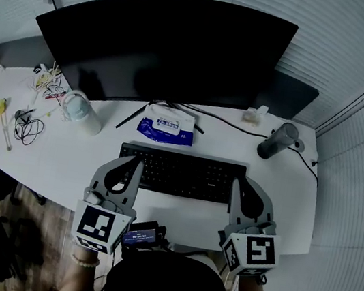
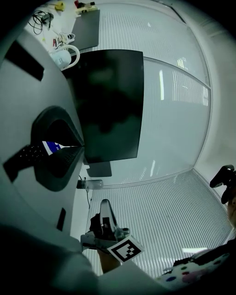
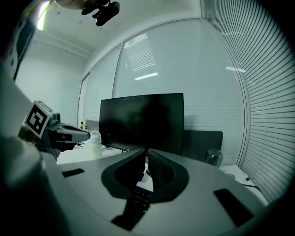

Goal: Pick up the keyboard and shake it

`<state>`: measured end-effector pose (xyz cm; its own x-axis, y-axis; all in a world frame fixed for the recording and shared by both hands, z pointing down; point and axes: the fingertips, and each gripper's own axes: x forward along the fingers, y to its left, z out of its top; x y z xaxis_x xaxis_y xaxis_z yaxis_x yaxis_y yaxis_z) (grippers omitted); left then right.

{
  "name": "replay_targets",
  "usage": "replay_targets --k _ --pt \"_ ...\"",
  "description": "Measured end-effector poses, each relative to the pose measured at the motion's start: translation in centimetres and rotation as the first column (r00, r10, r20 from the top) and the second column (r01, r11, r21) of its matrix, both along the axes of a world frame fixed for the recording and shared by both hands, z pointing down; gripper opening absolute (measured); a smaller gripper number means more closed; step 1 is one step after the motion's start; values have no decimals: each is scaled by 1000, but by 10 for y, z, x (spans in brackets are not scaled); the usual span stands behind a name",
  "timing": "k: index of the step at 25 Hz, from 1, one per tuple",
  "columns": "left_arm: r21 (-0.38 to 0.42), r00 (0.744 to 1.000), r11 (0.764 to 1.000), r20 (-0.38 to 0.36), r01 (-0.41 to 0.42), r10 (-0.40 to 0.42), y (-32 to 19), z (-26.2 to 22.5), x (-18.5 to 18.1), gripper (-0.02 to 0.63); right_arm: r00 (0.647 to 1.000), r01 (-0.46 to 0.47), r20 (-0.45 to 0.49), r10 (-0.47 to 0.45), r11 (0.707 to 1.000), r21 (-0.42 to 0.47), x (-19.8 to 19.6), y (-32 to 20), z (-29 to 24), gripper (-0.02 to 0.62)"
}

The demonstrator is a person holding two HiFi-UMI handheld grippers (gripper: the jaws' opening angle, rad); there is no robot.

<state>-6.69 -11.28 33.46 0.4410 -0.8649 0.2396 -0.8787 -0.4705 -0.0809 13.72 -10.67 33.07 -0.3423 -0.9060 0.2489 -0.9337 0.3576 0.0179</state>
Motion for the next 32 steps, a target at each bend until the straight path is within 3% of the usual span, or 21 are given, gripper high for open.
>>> replay_targets --k 17,32 --pt "-14 1000 1000 3 -11 11 -5 10 1 21 999 -14 31 15 1000 -24 1 -3 8 44" --pt "-33 1000 999 6 -5 5 -7 16 -2 21 1000 -16 -5 16 999 -43 1 -4 17 44"
